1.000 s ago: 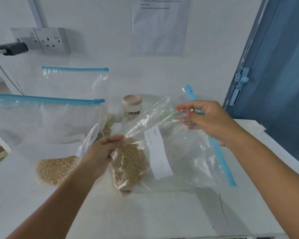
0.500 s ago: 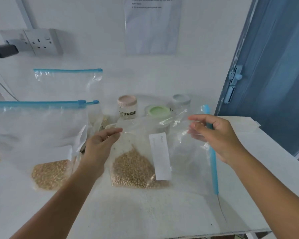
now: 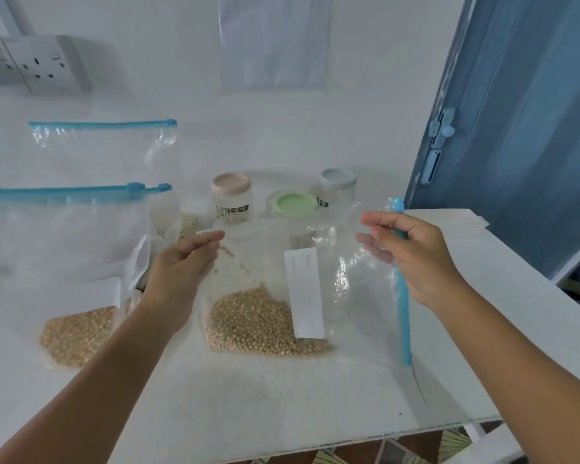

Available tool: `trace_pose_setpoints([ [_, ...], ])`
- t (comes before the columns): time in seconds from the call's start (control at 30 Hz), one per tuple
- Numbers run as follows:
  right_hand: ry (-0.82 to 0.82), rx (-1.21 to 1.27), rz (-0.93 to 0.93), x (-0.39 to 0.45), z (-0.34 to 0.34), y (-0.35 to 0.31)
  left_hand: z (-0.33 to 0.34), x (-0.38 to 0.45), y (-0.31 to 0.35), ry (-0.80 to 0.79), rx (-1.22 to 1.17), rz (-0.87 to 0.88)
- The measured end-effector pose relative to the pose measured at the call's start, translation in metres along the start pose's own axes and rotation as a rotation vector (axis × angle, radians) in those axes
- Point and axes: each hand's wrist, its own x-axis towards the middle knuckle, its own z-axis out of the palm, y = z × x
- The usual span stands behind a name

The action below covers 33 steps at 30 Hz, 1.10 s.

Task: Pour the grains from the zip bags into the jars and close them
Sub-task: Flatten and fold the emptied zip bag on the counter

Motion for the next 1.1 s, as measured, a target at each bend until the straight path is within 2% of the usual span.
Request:
trace_pose_setpoints([
  [0.23,0.008,0.009,-0.027,-0.002,-0.007,-0.004,0.003,0.002,0.001,0.046,-0.002,0.082],
  [0.4,0.031,0.004,-0.007,-0.008,-0.009,0.002,0.005,-0.002,0.009,0.106,-0.128,-0.005],
  [0.57,0.063,0.030,-0.009,-0.006,-0.005,0.002,0.010,0.000,0.015,0.172,-0.122,-0.010],
  [0.73,0.117,0.029,-0.034,-0.009,-0.004,0.000,0.011,-0.003,0.019,0.165,-0.051,0.066],
  [0.93,0.140,0.018,-0.033,-0.011,-0.004,0.000,0.010,0.005,0.026,0.242,-0.097,-0.053],
  [1.1,0.145,0.025,-0.037,-0.013,-0.003,-0.001,0.012,0.009,0.027,0.255,-0.080,-0.063],
])
